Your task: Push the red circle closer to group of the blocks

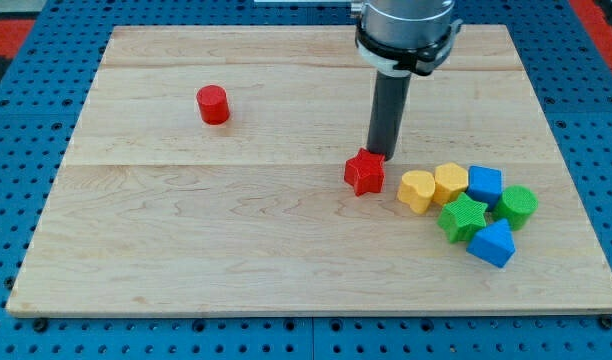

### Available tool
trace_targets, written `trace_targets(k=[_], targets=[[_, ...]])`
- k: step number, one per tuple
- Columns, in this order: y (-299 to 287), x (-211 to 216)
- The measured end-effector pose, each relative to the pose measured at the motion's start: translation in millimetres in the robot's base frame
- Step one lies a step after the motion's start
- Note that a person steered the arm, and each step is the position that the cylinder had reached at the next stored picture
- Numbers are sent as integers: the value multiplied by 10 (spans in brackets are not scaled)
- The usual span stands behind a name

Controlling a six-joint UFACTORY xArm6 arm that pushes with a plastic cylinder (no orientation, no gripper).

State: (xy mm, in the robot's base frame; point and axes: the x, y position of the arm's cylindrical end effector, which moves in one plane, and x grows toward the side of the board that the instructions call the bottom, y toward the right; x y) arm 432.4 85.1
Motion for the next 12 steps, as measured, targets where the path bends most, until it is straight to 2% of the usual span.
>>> trace_targets(k=[1,2,3,5,6,7,8,9,10,12], targets=[[-15,-151],[-159,-519],[-480,-942],[-1547,-1721],[-2118,-1776],[-2464,-1610],[-2618,-1263],[-2619,-1042],[-2496,-997],[-1928,-901]])
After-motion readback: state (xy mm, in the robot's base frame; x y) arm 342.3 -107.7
